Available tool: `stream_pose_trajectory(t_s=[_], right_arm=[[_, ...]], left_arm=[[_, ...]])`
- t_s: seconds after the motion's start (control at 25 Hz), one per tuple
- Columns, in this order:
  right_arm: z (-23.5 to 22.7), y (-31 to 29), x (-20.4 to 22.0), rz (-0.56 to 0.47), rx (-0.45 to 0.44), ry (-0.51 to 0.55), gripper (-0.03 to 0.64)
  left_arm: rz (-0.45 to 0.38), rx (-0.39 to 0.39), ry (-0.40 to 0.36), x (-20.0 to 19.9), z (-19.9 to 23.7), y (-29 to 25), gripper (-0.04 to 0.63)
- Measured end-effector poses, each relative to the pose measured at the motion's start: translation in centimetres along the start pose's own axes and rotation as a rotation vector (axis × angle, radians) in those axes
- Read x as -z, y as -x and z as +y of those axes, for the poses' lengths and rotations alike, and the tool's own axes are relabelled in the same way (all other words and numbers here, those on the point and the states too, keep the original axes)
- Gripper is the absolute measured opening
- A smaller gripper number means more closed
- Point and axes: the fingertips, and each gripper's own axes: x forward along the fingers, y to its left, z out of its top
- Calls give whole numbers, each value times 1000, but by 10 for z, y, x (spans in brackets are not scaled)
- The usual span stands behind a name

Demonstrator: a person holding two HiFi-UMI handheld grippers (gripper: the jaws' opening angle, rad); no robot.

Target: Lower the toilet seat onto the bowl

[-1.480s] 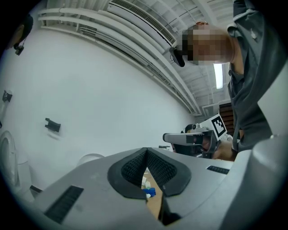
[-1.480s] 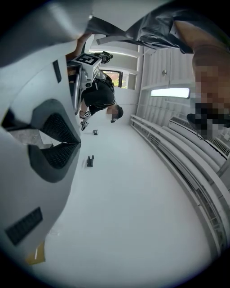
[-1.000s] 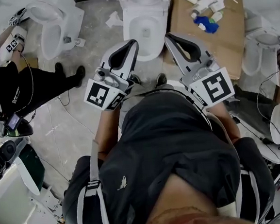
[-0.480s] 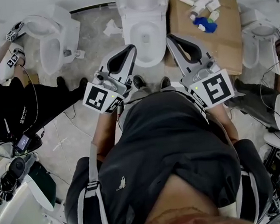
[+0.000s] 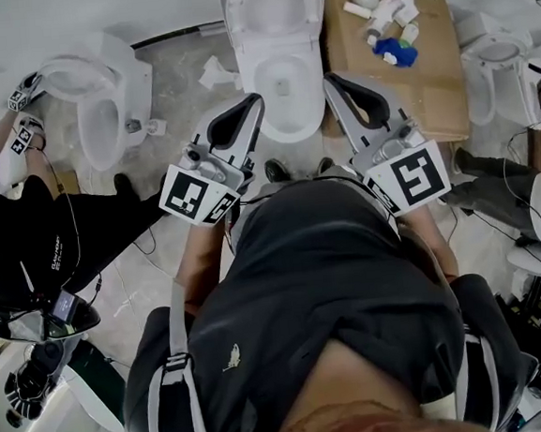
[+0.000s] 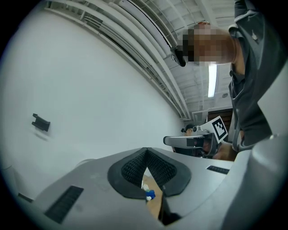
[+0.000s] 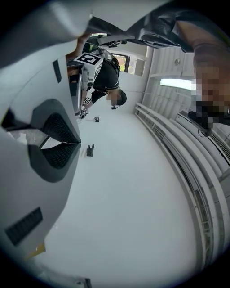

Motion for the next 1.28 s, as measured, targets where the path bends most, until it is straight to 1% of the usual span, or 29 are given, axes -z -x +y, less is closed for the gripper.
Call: stream_pose_trajectory(t_s=[0.12,0.28,0.36,0.52,0.76,0.88,1.16,1.28], right_arm=[[1,-5,-5,-6,20,6,8],[-2,-3,7,47,26,0,8],[-5,-5,10,48,22,-4,8],[-12,-16,11,39,-7,-10,8],[-29,-31,2,-4,-61,-4,8],[-43,-33,6,6,-90,-5,8],[-81,-50,16,8,-144,-23,8],[-94,-57,17,6,-163,-28,8]], left_arm=[[0,16,10,1,6,1,5],[9,27,29,8,6,-2,5],[11,21,37,12,7,-3,5],[23,-2,31,15,14,-10,5],[22,-49,16,10,21,-26,5],[19,-75,24,10,22,-38,5],[53,-124,54,22,34,-74,5],[53,-145,49,22,39,-86,5]])
